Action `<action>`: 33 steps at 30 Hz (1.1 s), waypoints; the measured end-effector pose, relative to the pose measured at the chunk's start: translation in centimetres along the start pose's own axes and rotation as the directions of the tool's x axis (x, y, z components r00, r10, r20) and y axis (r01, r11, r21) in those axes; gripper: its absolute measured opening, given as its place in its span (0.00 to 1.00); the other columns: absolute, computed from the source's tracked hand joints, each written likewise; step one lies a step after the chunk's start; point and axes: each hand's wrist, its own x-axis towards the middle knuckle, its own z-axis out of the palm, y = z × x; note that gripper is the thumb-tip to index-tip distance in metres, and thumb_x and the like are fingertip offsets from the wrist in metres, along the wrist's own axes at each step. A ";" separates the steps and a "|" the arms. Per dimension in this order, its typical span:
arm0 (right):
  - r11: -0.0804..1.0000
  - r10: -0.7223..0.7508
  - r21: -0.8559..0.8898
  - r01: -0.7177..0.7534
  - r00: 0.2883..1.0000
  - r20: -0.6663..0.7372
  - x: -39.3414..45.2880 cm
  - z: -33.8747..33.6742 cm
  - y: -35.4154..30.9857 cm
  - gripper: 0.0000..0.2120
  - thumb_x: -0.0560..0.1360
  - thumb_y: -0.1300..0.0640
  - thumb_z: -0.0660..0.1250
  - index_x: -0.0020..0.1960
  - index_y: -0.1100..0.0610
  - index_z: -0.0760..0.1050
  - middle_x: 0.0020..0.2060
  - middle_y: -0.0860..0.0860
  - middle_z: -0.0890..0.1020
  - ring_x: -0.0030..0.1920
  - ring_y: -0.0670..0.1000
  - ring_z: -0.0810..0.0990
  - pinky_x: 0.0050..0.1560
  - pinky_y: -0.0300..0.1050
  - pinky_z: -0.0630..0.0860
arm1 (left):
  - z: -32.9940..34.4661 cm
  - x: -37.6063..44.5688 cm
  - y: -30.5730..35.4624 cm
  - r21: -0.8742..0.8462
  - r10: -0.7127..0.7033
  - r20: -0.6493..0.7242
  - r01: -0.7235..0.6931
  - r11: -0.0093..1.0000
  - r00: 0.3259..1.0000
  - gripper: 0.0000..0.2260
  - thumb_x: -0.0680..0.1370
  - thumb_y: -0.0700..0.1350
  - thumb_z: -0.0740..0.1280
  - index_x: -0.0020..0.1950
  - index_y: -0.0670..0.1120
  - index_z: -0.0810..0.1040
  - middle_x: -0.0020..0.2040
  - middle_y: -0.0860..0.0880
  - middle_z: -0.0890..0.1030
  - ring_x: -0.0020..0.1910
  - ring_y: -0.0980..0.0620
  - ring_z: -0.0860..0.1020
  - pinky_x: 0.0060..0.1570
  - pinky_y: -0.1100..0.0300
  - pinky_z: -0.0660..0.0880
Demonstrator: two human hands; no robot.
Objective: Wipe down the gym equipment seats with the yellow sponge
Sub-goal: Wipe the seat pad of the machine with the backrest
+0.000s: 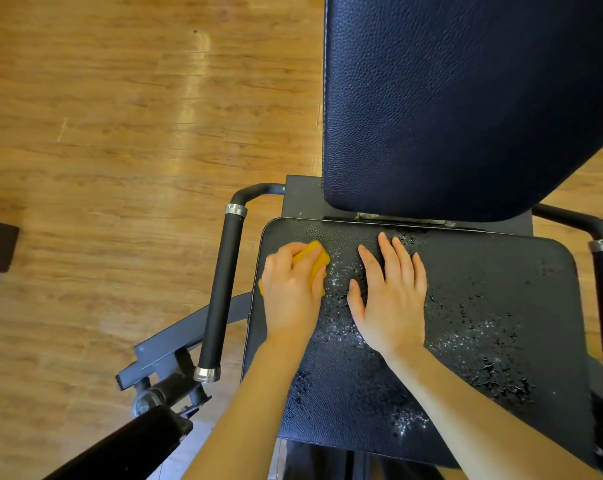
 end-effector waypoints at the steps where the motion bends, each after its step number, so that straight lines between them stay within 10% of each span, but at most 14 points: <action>1: 1.000 0.001 0.001 -0.001 1.000 0.008 0.0 0.0 0.0 0.25 0.77 0.46 0.56 0.71 0.54 0.69 0.73 0.58 0.65 0.74 0.58 0.60 0.74 0.60 0.54 | -0.6 -1.6 -0.5 0.001 -0.004 0.035 0.004 1.000 0.999 0.14 0.75 0.41 0.71 0.61 0.45 0.80 0.57 0.46 0.77 0.53 0.44 0.74 0.45 0.46 0.77; 16: 1.000 -0.004 0.007 0.004 1.000 0.004 0.1 0.1 0.0 0.25 0.77 0.46 0.56 0.71 0.55 0.68 0.73 0.58 0.65 0.74 0.59 0.60 0.74 0.60 0.54 | 1.5 3.8 1.3 0.073 0.026 -0.026 -0.024 0.997 0.999 0.15 0.71 0.39 0.75 0.57 0.42 0.82 0.52 0.42 0.80 0.46 0.39 0.77 0.41 0.50 0.75; 25: 1.000 -0.006 0.008 0.005 0.999 0.035 0.0 0.1 0.2 0.25 0.78 0.46 0.55 0.72 0.54 0.67 0.74 0.58 0.65 0.74 0.59 0.60 0.74 0.60 0.55 | -1.7 -6.7 0.4 0.098 -0.073 0.081 0.065 0.993 0.994 0.13 0.76 0.46 0.67 0.60 0.48 0.80 0.57 0.46 0.78 0.55 0.43 0.74 0.51 0.45 0.77; 33: 0.969 -0.013 0.248 0.007 1.000 0.019 -0.1 -1.0 1.3 0.28 0.77 0.43 0.55 0.74 0.54 0.63 0.75 0.57 0.62 0.74 0.58 0.59 0.74 0.59 0.53 | 0.3 -1.2 1.7 -0.063 -0.029 -0.027 0.027 0.998 0.999 0.16 0.75 0.41 0.70 0.63 0.45 0.79 0.58 0.46 0.77 0.54 0.49 0.71 0.47 0.51 0.77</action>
